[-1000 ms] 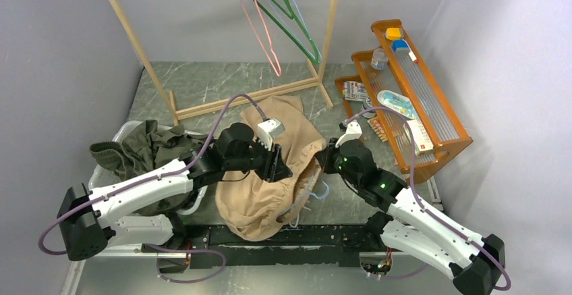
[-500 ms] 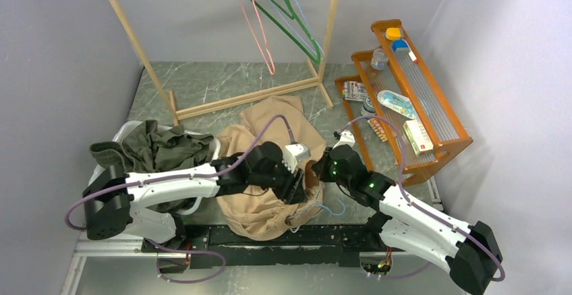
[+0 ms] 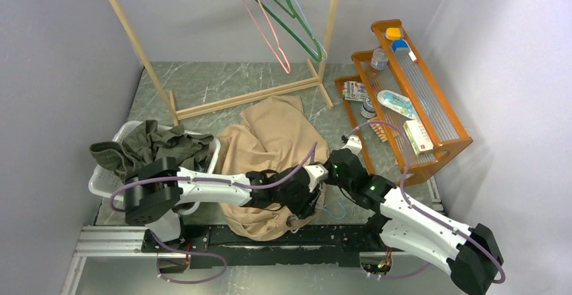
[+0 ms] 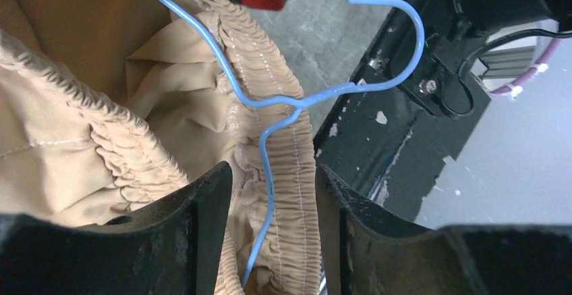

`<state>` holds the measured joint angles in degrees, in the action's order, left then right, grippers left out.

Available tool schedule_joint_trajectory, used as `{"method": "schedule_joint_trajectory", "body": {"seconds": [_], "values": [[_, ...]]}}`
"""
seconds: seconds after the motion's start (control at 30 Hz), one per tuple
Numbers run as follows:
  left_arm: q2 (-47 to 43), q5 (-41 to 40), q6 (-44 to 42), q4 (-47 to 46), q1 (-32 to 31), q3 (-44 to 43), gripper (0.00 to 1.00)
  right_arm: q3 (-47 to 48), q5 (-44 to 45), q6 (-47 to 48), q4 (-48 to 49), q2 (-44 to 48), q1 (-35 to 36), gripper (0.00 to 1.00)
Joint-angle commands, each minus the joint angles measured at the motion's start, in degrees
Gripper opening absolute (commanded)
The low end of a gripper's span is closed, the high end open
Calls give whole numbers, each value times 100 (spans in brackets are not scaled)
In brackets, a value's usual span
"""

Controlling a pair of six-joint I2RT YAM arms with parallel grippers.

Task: Remove the shorts from the hanger
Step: Pick up the hanger at the center of the board.

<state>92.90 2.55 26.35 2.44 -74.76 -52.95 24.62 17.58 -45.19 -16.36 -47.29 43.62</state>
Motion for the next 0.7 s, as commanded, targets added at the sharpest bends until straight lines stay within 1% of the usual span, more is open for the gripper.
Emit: {"method": "schedule_joint_trajectory", "body": {"seconds": [0.0,0.2,0.3,0.33,0.4,0.5,0.53,0.67], "values": [[286,-601,-12,-571,-151,-178,52,-163,299,-285,-179,226,-7,0],[655,-593,54,-601,-247,-239,49,-184,435,-335,-347,366,-11,0],[849,-829,114,-408,-294,-333,46,-218,428,-359,-311,343,-15,0],[919,-924,116,-336,-313,-376,43,-221,410,-359,-284,334,-18,0],[998,-1054,110,-190,-372,-484,29,-230,408,-359,-271,302,-20,0],[886,-1138,96,-111,-435,-579,11,-201,500,-321,-302,246,-16,0],[781,-1146,106,-149,-444,-554,8,-183,543,-297,-334,230,-27,0],[262,-1264,111,-221,-451,-357,7,-74,798,-174,-466,211,-69,0]]}}
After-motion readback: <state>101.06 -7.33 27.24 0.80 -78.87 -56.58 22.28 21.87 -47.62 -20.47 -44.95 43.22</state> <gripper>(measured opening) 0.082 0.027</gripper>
